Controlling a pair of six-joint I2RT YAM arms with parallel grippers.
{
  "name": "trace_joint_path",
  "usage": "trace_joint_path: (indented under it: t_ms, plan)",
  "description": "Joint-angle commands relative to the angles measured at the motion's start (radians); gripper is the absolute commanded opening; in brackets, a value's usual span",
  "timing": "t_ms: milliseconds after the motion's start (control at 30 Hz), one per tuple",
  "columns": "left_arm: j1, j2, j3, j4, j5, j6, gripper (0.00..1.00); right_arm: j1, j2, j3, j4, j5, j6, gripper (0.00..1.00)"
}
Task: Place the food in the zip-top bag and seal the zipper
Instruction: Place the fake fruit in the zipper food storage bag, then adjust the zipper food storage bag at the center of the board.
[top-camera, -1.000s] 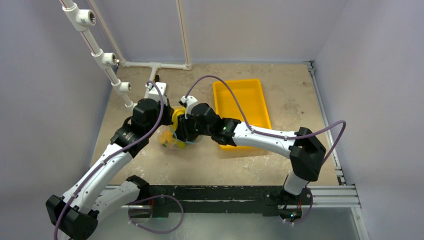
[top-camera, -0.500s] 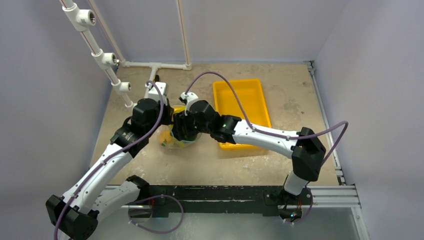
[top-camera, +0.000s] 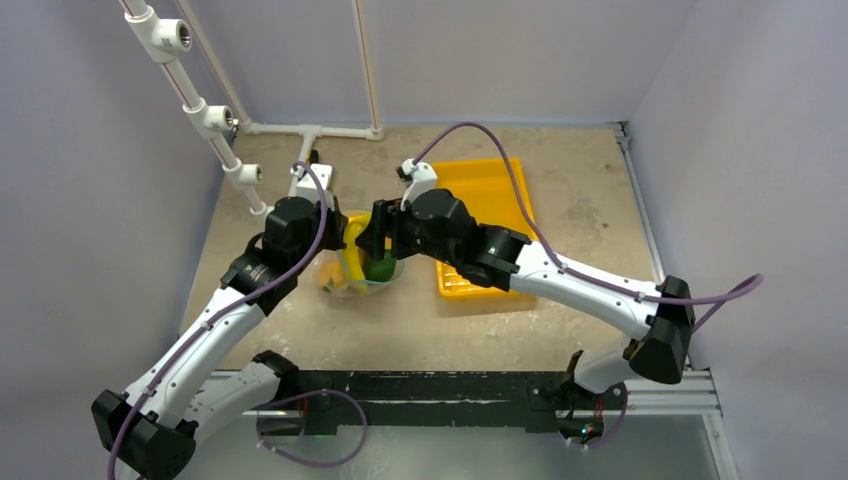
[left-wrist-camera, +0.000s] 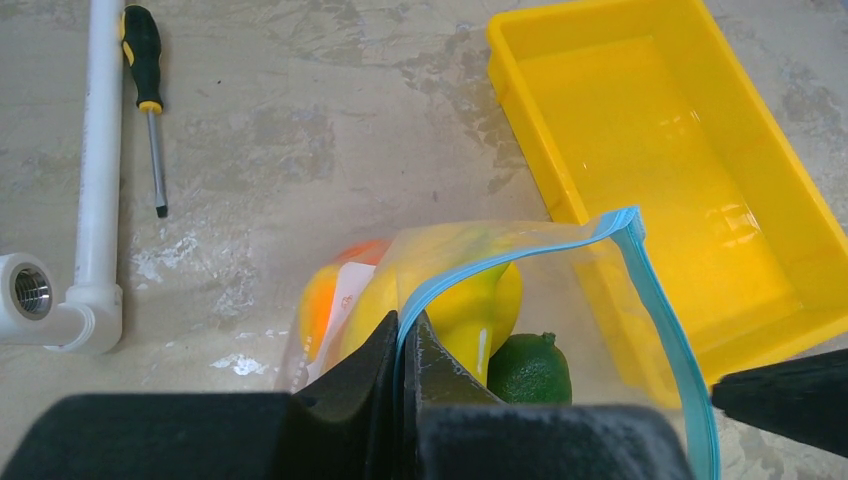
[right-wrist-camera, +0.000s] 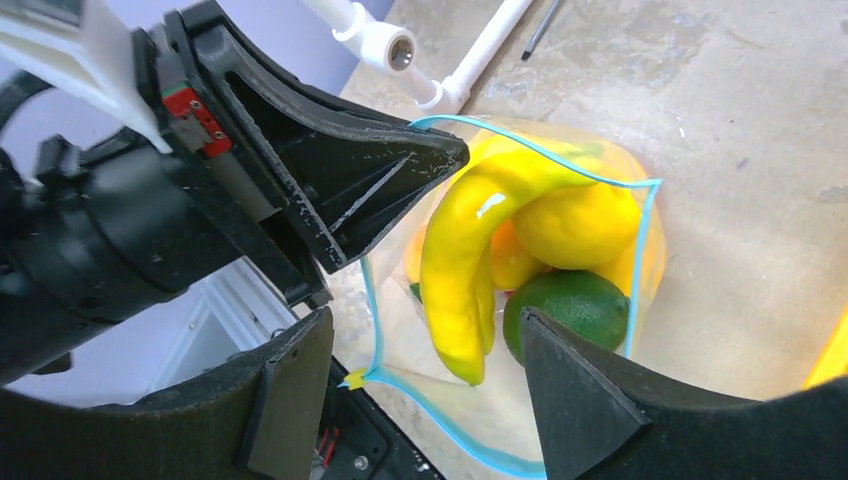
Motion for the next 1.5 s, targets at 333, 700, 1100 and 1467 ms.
trace_joint_path:
  t_ms: [333, 700, 1100, 1467]
  plan:
    - [0.001, -0.004, 0.009, 0.036, 0.013, 0.004, 0.0, 0.002, -0.077, -0.065, -0.226, 0.159, 0.22, 0.7]
    - [0.001, 0.005, 0.01, 0.037, 0.012, 0.002, 0.0, 0.002, 0.027, -0.088, -0.197, 0.16, 0.254, 0.61]
    - [0.001, 0.005, 0.009, 0.031, 0.005, 0.007, 0.0, 0.002, 0.1, -0.006, -0.236, 0.26, 0.267, 0.0]
    - [-0.001, -0.017, 0.032, -0.004, 0.004, 0.004, 0.0, 0.001, 0.067, 0.082, -0.182, 0.248, 0.166, 0.0]
